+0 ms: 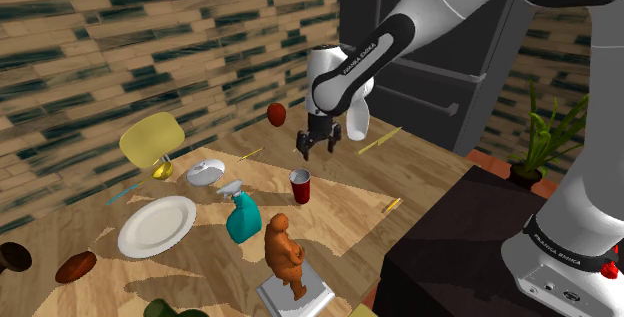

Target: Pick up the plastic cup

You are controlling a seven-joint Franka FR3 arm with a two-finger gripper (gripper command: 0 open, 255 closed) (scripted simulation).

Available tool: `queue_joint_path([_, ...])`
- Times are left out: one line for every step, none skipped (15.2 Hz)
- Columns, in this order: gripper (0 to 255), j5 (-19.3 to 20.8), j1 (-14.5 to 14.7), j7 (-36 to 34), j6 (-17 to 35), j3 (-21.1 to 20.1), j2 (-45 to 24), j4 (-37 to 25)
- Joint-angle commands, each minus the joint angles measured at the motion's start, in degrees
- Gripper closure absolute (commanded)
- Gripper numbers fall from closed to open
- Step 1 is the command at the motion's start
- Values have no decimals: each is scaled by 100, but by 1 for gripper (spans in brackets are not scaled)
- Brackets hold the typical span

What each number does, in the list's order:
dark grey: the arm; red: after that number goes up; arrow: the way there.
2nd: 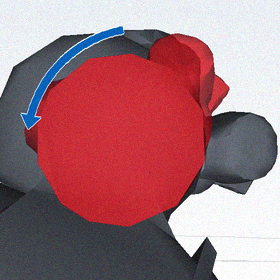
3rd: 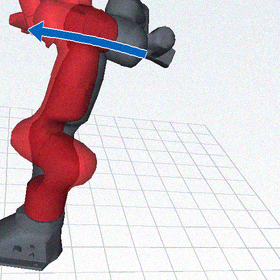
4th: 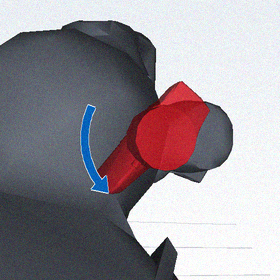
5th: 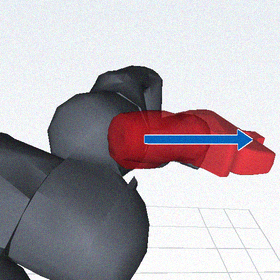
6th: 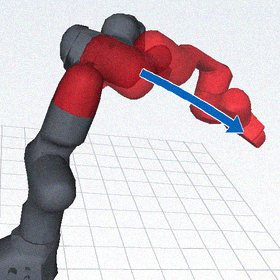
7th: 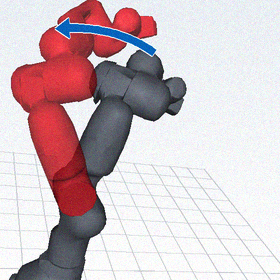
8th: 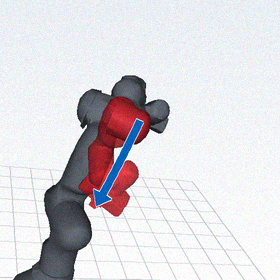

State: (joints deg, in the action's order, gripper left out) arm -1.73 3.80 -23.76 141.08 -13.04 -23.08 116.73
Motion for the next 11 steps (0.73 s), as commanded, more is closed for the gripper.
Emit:
queue_joint_path([0, 101, 118, -125, 42, 45, -508, -420])
queue_joint_path([0, 134, 165, -161, 55, 69, -736, -609])
queue_joint_path([0, 163, 212, -194, 62, 92, -964, -807])
queue_joint_path([0, 190, 258, -224, 62, 115, -1193, -1013])
queue_joint_path([0, 201, 280, -237, 59, 126, -1302, -1113])
queue_joint_path([0, 209, 288, -237, 109, 134, -1362, -1123])
queue_joint_path([0, 217, 295, -237, 158, 143, -1422, -1134])
queue_joint_path([0, 225, 302, -236, 206, 151, -1483, -1146])
queue_joint_path([0, 233, 309, -236, 254, 160, -1544, -1160])
queue_joint_path([0, 241, 317, -235, 301, 169, -1607, -1175])
queue_joint_path([0, 249, 324, -235, 348, 177, -1669, -1191])
